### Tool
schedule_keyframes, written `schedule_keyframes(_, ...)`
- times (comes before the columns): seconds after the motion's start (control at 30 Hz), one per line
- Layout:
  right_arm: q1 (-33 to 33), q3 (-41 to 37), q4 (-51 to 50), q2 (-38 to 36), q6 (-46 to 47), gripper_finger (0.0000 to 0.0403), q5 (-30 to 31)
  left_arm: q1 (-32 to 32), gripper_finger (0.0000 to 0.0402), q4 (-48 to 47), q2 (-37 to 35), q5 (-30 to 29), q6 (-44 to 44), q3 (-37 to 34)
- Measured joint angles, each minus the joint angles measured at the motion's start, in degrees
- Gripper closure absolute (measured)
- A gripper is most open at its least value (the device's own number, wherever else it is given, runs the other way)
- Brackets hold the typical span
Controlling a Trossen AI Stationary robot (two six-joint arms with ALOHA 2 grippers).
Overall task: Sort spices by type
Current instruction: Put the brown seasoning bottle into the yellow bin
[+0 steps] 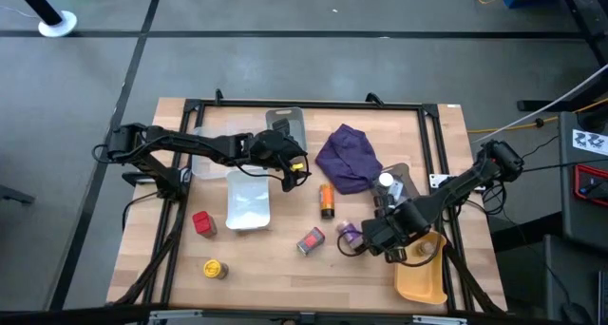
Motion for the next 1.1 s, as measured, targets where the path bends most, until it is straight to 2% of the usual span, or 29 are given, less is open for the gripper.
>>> schedule_keyframes(0.13, 2.55, 4.28, -4.25, 0.0, 4.35, 0.0217, -0.76, 0.0, 0.0079, 0.0, 0.0, 0.0, 0.0, 0.0)
schedule_keyframes(0.27, 6.32, 6.45, -7.06, -0.02, 13.45, 0.0221, -0.81, -0.04, 0.0079, 0.0, 0.0, 0.0, 0.02, 0.0)
schedule_keyframes(0.5, 15.2, 5.43, -8.61, -0.03, 32.32, 0.0217, -0.54, -0.04, 0.0079, 0.0, 0.0, 0.0, 0.02, 0.0)
schedule_keyframes(0.63, 19.18, 3.44, -8.41, -0.02, 39.54, 0.0218, 1.16, -0.04, 0.0079, 0.02, 0.0, 0.0, 0.04, 0.0)
schedule_keyframes(0.87, 22.4, -1.03, -8.33, -0.02, 46.35, 0.0215, -0.68, -0.04, 0.0079, 0.06, 0.0, 0.0, 0.04, 0.0)
schedule_keyframes(1.1, 22.58, -6.27, -2.83, -0.02, 46.46, 0.0212, -0.8, -0.04, 0.0079, 0.07, 0.0, 0.0, 0.04, 0.0)
